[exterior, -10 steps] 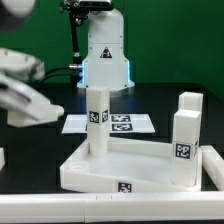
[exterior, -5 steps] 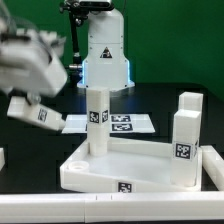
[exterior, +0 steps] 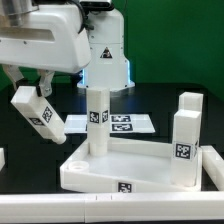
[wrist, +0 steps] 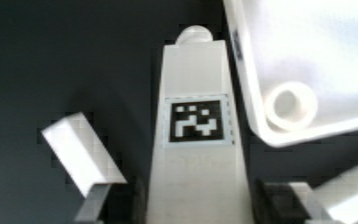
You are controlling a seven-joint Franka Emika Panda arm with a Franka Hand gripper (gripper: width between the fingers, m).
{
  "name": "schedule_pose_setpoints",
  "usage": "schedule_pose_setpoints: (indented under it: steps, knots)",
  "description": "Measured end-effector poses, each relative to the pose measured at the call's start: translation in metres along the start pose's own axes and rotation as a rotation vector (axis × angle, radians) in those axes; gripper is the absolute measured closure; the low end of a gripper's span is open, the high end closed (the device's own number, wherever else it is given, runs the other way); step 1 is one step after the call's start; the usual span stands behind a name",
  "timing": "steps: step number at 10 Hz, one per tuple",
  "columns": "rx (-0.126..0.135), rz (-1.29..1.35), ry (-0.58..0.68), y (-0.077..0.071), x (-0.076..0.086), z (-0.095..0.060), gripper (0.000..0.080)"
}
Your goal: Assemble desk
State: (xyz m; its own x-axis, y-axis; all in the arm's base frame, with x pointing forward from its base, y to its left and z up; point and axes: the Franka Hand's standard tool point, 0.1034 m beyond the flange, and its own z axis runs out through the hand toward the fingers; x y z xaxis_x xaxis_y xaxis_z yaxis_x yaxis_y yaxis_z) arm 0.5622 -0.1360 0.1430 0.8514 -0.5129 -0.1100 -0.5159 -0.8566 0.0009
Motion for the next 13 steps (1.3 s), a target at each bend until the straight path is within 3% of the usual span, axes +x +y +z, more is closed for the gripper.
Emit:
schedule_pose_setpoints:
  steps: [1, 2, 3, 4, 8, 9, 10, 13]
  knots:
    - [-0.013, -0.054, 0.09, -0.017, 0.0, -0.017, 0.0511]
    - [0.008, -0.087, 0.169, -0.029, -0.004, -0.033, 0.0511]
    - [0.032, -0.093, 0.257, -0.033, -0.005, -0.037, 0.0511]
    - [0.031, -0.095, 0.287, -0.031, -0.007, -0.03, 0.0511]
    - [0.066, -0.129, 0.597, -0.043, -0.003, -0.029, 0.0511]
    - [0.055, -0.164, 0.615, -0.05, -0.012, -0.02, 0.0511]
    - [0.036, -0.205, 0.614, -0.049, -0.014, -0.019, 0.0511]
    - [0.035, -0.198, 0.611, -0.051, -0.015, -0.015, 0.0511]
